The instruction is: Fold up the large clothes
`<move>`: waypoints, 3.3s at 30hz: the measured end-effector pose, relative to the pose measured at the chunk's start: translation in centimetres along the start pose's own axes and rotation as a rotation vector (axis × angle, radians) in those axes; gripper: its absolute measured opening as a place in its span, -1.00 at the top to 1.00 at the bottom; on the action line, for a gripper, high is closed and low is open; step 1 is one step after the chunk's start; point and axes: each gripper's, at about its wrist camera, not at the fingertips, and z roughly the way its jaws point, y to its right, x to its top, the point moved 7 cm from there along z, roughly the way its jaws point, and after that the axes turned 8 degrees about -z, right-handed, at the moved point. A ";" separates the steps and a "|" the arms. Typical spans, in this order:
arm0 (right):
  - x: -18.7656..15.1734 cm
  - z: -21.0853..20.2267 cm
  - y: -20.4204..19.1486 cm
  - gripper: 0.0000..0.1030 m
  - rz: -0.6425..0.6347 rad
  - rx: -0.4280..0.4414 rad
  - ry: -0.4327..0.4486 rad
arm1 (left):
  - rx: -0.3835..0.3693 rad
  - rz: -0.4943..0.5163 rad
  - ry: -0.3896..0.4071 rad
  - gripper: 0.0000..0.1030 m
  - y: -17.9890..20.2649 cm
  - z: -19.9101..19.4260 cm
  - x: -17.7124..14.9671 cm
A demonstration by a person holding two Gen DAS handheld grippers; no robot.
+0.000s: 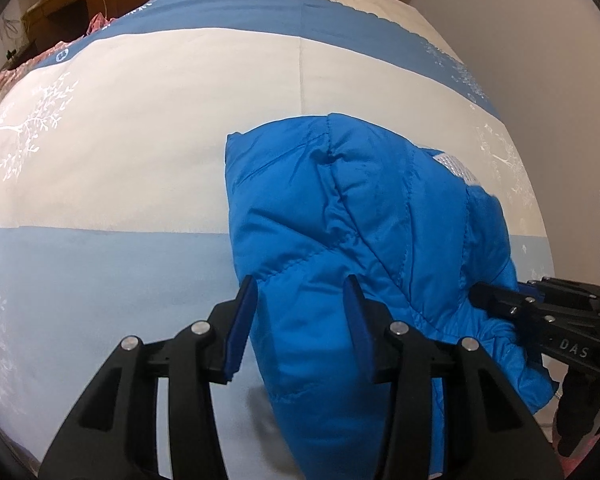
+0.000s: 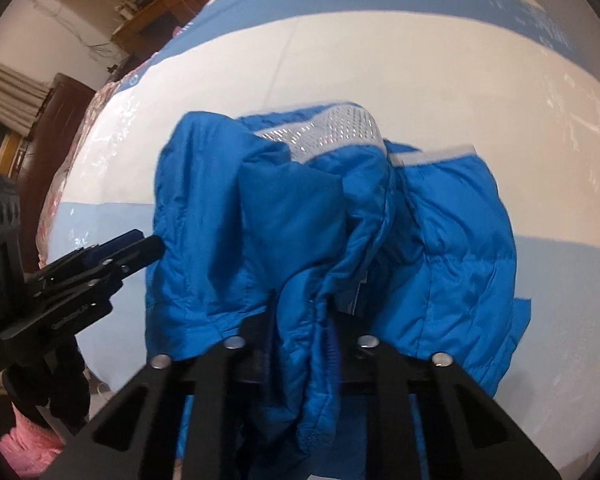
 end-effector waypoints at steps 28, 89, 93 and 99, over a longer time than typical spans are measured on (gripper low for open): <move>-5.5 -8.0 7.4 0.80 0.082 0.005 0.125 | -0.049 0.137 0.049 0.15 9.1 -2.6 -3.2; -9.2 -7.5 5.0 0.65 -0.090 -0.027 0.060 | -0.234 0.169 -0.101 0.05 6.2 -1.8 -5.5; -4.1 -8.7 5.2 0.62 -0.118 -0.065 0.144 | -0.200 0.164 -0.055 0.05 6.9 -0.5 -1.0; -0.1 -4.4 7.3 0.67 -0.094 -0.107 0.080 | -0.202 0.143 -0.114 0.06 8.0 3.6 0.9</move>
